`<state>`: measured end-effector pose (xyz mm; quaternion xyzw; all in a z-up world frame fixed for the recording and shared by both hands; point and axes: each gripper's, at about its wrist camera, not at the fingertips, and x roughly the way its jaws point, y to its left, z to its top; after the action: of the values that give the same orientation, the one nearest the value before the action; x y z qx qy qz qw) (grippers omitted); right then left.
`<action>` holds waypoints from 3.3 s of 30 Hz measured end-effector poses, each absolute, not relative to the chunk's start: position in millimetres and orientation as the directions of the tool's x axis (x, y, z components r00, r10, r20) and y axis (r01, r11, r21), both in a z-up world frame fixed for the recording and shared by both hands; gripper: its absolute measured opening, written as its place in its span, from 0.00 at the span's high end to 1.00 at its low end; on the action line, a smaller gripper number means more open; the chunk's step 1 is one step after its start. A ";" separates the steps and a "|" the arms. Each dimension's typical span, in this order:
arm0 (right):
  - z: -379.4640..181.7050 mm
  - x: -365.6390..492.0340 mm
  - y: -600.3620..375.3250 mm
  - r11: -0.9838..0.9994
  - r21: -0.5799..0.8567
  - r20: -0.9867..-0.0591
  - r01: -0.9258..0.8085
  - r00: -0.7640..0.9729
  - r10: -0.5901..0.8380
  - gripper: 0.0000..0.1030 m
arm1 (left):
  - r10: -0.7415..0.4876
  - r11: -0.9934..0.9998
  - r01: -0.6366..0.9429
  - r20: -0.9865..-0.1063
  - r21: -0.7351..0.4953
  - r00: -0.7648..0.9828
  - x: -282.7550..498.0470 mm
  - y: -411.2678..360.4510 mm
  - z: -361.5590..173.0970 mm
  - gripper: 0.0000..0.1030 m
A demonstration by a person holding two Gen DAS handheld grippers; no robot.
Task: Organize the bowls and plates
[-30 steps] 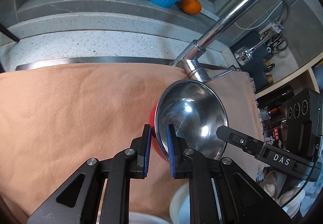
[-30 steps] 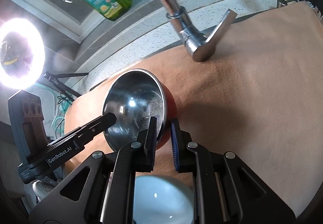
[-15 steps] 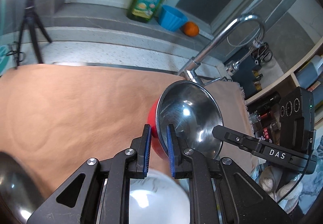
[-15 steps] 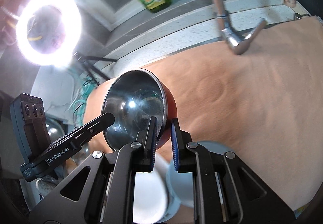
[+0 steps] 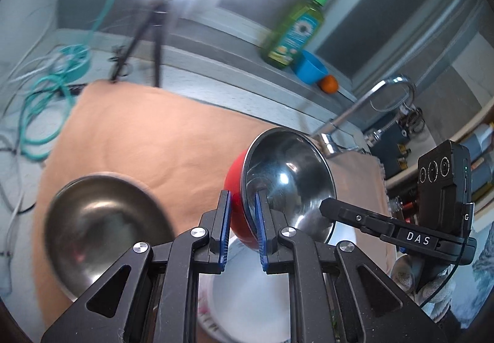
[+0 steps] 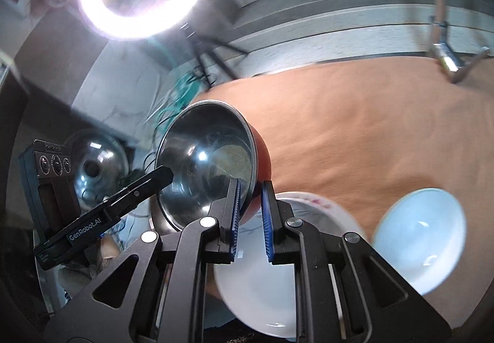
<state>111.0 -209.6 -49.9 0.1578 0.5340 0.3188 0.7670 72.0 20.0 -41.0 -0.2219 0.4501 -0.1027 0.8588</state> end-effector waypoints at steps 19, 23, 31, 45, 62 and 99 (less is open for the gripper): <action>-73.7 87.9 -68.6 0.685 0.500 -0.786 -0.530 0.054 0.616 0.87 | -0.220 0.875 -0.247 -0.795 -0.417 0.565 11.2 114.5 -64.0 0.87; -84.4 90.1 -60.3 0.692 0.484 -0.805 -0.535 0.039 0.592 0.87 | -0.213 0.882 -0.256 -0.820 -0.395 0.532 13.6 120.0 -75.9 0.87; -97.2 95.0 -50.2 0.707 0.457 -0.832 -0.540 0.020 0.554 0.87 | -0.208 0.894 -0.264 -0.858 -0.362 0.470 21.5 122.9 -92.1 0.87; -106.4 97.2 -34.5 0.719 0.408 -0.873 -0.563 -0.012 0.487 0.87 | -0.186 0.918 -0.253 -0.896 -0.304 0.402 32.3 123.3 -100.1 0.87; -98.4 100.2 -44.7 0.711 0.449 -0.847 -0.541 -0.005 0.531 0.72 | -0.162 0.925 -0.248 -0.888 -0.288 0.430 32.9 124.1 -88.5 0.87; -75.5 98.1 -340.2 0.924 0.365 -0.830 -0.115 0.410 0.379 0.65 | -0.468 0.883 0.230 -0.795 -0.409 0.385 91.8 -105.8 -71.7 0.86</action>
<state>98.1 -340.2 -75.5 0.1261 0.5225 0.1487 0.8301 91.8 -105.8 -71.7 -0.1165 0.5124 -0.2117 0.8240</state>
